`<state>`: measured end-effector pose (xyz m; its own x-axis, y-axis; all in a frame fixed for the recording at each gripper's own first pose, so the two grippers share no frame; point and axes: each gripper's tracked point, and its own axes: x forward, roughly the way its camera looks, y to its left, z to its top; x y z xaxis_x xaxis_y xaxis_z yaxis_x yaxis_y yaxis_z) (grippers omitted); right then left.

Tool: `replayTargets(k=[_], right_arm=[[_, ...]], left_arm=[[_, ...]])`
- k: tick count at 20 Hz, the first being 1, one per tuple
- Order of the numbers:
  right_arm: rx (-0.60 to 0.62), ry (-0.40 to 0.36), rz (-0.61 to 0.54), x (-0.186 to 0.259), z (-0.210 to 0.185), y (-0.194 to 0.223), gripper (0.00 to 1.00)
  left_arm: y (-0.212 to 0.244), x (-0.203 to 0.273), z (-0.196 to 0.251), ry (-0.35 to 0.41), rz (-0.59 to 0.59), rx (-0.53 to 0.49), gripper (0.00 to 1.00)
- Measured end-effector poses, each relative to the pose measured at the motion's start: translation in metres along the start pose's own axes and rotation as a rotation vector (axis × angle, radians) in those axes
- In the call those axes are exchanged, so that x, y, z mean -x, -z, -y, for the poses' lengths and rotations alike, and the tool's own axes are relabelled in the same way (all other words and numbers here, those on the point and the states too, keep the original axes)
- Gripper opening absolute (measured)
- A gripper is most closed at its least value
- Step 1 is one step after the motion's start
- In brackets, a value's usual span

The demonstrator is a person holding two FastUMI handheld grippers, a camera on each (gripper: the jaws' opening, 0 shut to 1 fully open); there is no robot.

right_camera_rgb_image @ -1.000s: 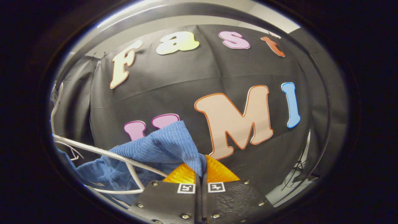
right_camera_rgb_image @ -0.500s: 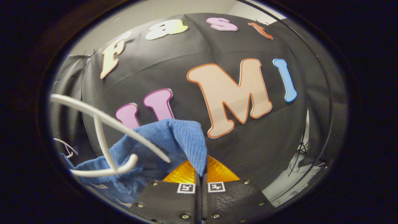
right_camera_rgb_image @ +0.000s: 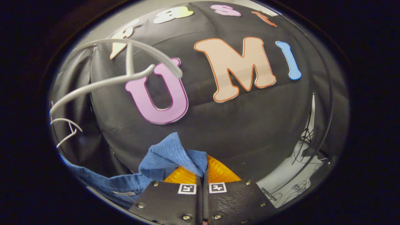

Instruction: Grasp the clothes on the hanger with both hands and then place them into the laundry hamper below.

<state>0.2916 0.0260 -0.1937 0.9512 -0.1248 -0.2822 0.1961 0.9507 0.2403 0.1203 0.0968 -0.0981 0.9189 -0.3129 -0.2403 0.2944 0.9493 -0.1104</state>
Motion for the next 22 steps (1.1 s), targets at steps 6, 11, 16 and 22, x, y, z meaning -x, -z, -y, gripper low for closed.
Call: replayTargets(k=[6, 11, 16, 22], right_arm=[[0.006, -0.062, -0.054, 0.064, 0.001, 0.027, 0.01], [-0.004, -0.078, -0.069, 0.119, 0.008, 0.034, 0.01], [0.022, -0.135, -0.05, 0.17, -0.008, 0.026, 0.01], [0.025, -0.242, 0.004, 0.221, -0.042, -0.01, 0.01]], left_arm=[[0.034, 0.027, 0.013, -0.01, -0.047, -0.036, 0.0], [0.051, 0.049, 0.033, 0.008, -0.059, -0.048, 0.02], [0.038, 0.064, 0.066, 0.045, -0.024, -0.054, 0.01], [-0.005, 0.076, 0.114, 0.074, 0.065, -0.096, 0.01]])
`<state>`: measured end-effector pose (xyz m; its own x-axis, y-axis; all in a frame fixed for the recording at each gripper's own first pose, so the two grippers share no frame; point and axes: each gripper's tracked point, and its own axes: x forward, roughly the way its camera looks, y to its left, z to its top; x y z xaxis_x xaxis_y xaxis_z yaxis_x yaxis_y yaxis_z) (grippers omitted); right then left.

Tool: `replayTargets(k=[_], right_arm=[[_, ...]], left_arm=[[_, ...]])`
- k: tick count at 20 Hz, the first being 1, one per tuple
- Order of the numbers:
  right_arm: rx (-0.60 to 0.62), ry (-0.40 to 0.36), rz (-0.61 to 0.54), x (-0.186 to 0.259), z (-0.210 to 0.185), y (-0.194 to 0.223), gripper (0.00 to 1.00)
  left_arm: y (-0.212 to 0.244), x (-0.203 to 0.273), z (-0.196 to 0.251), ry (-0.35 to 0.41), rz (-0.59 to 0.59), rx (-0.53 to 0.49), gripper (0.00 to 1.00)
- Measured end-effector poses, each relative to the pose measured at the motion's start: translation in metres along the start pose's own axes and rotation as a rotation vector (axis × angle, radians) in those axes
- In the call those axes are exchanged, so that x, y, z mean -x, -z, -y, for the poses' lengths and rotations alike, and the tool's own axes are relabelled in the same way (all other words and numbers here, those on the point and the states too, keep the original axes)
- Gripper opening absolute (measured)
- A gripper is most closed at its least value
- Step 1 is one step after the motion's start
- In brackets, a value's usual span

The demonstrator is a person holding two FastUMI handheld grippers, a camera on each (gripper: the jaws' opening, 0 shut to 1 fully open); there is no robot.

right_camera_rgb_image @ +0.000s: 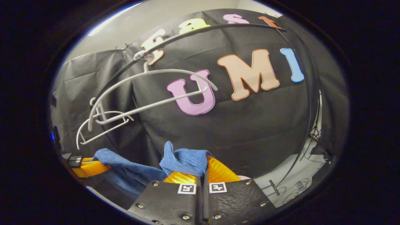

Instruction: Grasp the clothes on the hanger with both hands and then place them into the laundry hamper below.

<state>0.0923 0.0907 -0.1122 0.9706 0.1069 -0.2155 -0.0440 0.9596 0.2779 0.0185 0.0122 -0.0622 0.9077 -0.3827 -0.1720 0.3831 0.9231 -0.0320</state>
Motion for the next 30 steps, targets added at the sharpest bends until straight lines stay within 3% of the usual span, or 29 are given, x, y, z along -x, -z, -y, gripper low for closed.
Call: replayTargets(k=[6, 15, 22, 27, 30], right_arm=[[0.003, -0.069, 0.079, 0.037, -0.033, -0.047, 0.01], [-0.019, -0.091, 0.156, 0.061, -0.035, -0.085, 0.0], [-0.011, -0.047, 0.12, 0.03, -0.017, -0.083, 0.01], [-0.011, -0.017, 0.081, 0.0, -0.003, -0.077, 0.01], [0.013, 0.006, 0.05, -0.017, 0.009, -0.071, 0.01]], left_arm=[[-0.041, 0.006, 0.026, -0.008, 0.083, 0.026, 0.01], [-0.083, 0.01, 0.049, -0.087, 0.163, 0.046, 0.01], [-0.074, -0.032, 0.054, -0.086, 0.141, 0.091, 0.01], [-0.064, -0.069, 0.052, -0.097, 0.134, 0.022, 0.01], [-0.054, -0.093, 0.054, -0.085, 0.12, 0.046, 0.02]])
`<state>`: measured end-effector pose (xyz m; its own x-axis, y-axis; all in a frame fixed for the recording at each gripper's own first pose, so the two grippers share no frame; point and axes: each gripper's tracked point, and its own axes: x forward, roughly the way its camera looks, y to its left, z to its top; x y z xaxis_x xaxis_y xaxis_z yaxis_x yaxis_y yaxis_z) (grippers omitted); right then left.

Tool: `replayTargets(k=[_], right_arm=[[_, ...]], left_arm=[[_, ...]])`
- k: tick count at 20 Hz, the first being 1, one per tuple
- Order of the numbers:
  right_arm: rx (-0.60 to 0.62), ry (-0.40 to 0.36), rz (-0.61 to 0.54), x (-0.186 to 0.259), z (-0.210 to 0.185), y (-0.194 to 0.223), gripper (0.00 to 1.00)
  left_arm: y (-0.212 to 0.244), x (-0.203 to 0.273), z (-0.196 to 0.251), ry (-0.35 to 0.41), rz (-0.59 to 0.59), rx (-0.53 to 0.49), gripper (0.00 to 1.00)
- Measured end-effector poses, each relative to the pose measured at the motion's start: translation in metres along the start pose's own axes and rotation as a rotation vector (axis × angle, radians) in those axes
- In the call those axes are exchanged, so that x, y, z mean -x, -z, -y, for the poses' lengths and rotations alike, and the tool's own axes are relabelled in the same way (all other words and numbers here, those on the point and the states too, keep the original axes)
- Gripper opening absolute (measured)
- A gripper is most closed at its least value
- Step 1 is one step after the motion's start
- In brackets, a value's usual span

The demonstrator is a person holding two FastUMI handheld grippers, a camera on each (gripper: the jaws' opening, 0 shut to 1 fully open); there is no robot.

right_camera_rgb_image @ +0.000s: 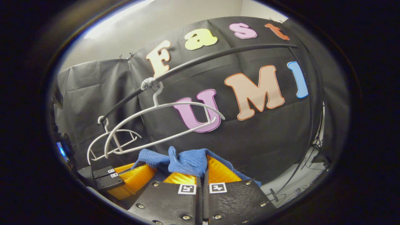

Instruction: Grasp the clothes on the hanger with both hands and then place them into the laundry hamper below.

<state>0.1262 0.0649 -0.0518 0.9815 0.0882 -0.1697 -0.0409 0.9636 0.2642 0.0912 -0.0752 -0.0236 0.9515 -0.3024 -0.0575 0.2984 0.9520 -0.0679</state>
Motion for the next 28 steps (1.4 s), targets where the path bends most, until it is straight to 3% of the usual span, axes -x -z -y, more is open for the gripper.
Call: replayTargets(k=[7, 11, 15, 20, 28], right_arm=[[-0.035, 0.045, -0.082, -0.052, 0.039, 0.031, 0.01], [-0.081, 0.058, -0.12, -0.082, 0.057, 0.045, 0.0], [-0.096, 0.068, -0.153, -0.108, 0.075, 0.064, 0.01], [-0.14, 0.1, -0.226, -0.132, 0.099, 0.119, 0.01], [-0.217, 0.158, -0.406, -0.156, 0.131, 0.238, 0.02]], left_arm=[[0.045, -0.059, 0.006, 0.03, -0.049, -0.006, 0.01], [0.071, -0.091, -0.003, 0.01, -0.1, 0.018, 0.01], [0.097, -0.114, 0.0, 0.016, -0.089, -0.05, 0.02], [0.156, -0.135, 0.001, 0.015, -0.173, -0.073, 0.02], [0.261, -0.155, -0.015, 0.007, -0.381, -0.016, 0.02]])
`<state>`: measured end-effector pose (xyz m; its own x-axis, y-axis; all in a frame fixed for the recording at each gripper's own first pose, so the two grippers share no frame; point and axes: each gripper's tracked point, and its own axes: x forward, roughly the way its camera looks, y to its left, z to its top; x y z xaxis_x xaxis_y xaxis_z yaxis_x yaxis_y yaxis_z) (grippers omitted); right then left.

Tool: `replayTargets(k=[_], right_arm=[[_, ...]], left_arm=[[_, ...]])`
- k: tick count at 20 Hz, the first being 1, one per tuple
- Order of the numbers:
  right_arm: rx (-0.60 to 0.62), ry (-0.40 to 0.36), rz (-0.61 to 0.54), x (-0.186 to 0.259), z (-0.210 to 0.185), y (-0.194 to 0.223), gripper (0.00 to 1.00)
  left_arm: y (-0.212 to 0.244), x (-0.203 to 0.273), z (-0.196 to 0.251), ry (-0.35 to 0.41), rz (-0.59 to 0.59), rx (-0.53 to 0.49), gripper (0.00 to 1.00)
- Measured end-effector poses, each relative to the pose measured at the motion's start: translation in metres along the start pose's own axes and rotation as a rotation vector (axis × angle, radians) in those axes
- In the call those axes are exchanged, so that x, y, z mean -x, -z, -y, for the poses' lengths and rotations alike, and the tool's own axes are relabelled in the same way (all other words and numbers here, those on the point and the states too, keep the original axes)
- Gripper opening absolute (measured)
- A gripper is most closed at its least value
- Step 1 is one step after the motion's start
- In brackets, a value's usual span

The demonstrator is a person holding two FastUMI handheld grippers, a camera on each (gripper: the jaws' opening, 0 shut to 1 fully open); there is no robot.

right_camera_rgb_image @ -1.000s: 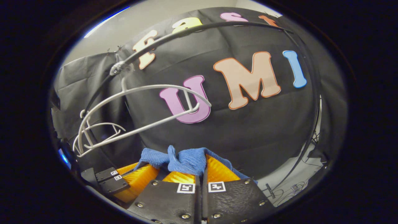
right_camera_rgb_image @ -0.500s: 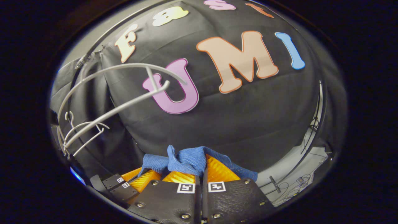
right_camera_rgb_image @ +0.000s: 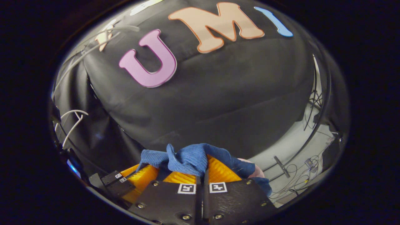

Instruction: Grasp the clothes on the hanger with both hands and then place them into the laundry hamper below.

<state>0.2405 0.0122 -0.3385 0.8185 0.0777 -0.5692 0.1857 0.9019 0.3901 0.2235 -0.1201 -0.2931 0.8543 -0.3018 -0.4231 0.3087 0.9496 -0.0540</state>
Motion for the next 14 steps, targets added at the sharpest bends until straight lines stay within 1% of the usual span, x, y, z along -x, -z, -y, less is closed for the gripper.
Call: replayTargets(k=[2, 3, 4, 5, 7, 8, 9, 10, 13, 14], right_arm=[[-0.035, 0.028, -0.063, -0.013, 0.011, 0.028, 0.02], [-0.057, 0.037, -0.093, -0.02, 0.014, 0.041, 0.0], [-0.052, 0.052, -0.123, -0.028, 0.019, 0.055, 0.02], [-0.031, 0.08, -0.155, -0.035, 0.029, 0.07, 0.02], [-0.003, 0.105, -0.211, -0.042, 0.04, 0.095, 0.02], [-0.006, 0.11, -0.23, -0.046, 0.044, 0.101, 0.0], [-0.002, 0.121, -0.243, -0.046, 0.04, 0.107, 0.02], [0.008, 0.132, -0.254, -0.045, 0.039, 0.11, 0.02], [0.033, 0.168, -0.28, -0.048, 0.041, 0.123, 0.02], [0.04, 0.172, -0.285, -0.048, 0.043, 0.124, 0.02]], left_arm=[[0.024, -0.012, -0.005, -0.007, -0.057, -0.006, 0.02], [0.037, -0.018, -0.007, -0.017, -0.09, -0.009, 0.02], [0.05, -0.022, -0.009, -0.025, -0.127, -0.006, 0.02], [0.066, -0.026, -0.013, -0.03, -0.165, -0.001, 0.02], [0.092, -0.033, -0.016, -0.046, -0.239, 0.013, 0.02], [0.104, -0.035, -0.018, -0.048, -0.266, 0.011, 0.03], [0.117, -0.037, -0.022, -0.057, -0.294, 0.012, 0.02], [0.126, -0.037, -0.025, -0.06, -0.311, 0.013, 0.03], [0.141, -0.04, -0.027, -0.069, -0.345, 0.022, 0.04], [0.145, -0.038, -0.031, -0.088, -0.356, 0.03, 0.05]])
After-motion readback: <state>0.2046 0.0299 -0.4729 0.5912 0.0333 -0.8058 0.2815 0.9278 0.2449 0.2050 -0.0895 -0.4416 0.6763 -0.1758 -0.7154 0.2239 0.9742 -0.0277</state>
